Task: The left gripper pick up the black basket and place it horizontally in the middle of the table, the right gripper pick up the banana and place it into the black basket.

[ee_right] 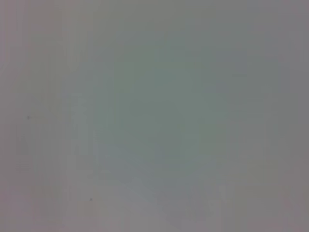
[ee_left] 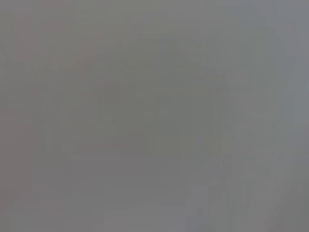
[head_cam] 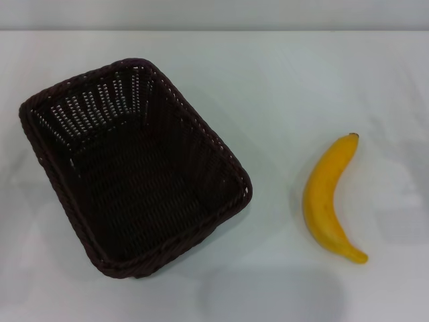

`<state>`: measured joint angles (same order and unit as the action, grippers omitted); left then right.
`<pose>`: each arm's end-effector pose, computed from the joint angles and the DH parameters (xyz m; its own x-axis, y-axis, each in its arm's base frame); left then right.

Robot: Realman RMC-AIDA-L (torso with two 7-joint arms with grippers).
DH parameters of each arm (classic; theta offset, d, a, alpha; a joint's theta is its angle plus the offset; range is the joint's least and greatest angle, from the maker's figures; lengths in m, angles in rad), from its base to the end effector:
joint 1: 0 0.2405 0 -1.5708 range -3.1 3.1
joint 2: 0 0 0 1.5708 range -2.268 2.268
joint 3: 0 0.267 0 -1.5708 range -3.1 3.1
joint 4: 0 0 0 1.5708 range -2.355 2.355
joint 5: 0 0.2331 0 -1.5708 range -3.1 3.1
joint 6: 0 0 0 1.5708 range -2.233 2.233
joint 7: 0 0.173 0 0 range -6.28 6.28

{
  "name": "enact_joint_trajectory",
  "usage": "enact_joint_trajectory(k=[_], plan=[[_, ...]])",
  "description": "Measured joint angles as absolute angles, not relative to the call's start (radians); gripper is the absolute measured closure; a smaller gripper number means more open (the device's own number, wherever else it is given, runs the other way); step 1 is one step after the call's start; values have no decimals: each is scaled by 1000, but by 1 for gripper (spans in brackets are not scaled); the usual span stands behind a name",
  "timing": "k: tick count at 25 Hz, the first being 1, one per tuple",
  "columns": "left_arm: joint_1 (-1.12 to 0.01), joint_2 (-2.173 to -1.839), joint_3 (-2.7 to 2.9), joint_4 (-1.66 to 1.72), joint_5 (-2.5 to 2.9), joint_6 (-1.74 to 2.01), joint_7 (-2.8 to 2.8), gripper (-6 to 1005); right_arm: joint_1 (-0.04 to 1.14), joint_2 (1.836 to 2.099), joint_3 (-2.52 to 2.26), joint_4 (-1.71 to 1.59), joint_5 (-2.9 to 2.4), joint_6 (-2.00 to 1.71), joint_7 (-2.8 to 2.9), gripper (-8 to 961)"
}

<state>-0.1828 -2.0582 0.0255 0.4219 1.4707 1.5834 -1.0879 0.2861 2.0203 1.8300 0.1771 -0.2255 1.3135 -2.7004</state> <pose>-0.4258 0.2566 0.1137 0.3836 -0.1509 0.9111 0.9018 -0.1512 -0.4047 0.3891 0.3354 0.0342 0.6458 0.1255 -0.7532 -0.7392 -0.1443 -0.6578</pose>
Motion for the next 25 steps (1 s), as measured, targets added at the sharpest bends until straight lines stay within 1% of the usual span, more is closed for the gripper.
enact_joint_trajectory(k=[12, 16, 21, 23, 25], plan=[[-179, -2061, 58, 422, 1473, 1585, -1090, 345, 285, 2020, 1830, 176, -225, 1333, -2694, 155], [-181, -2052, 76, 440, 1480, 1583, -1119, 343, 284, 2019, 1833, 170, -226, 1344, -2688, 155], [-180, -2017, 146, 592, 1550, 1579, -1343, 341, 284, 2017, 1835, 170, -226, 1344, -2688, 156], [-179, -1992, 163, 675, 1586, 1580, -1460, 340, 284, 2017, 1835, 170, -226, 1343, -2688, 156], [-176, -1956, 179, 758, 1628, 1581, -1567, 339, 286, 2017, 1837, 170, -226, 1341, -2687, 156]])
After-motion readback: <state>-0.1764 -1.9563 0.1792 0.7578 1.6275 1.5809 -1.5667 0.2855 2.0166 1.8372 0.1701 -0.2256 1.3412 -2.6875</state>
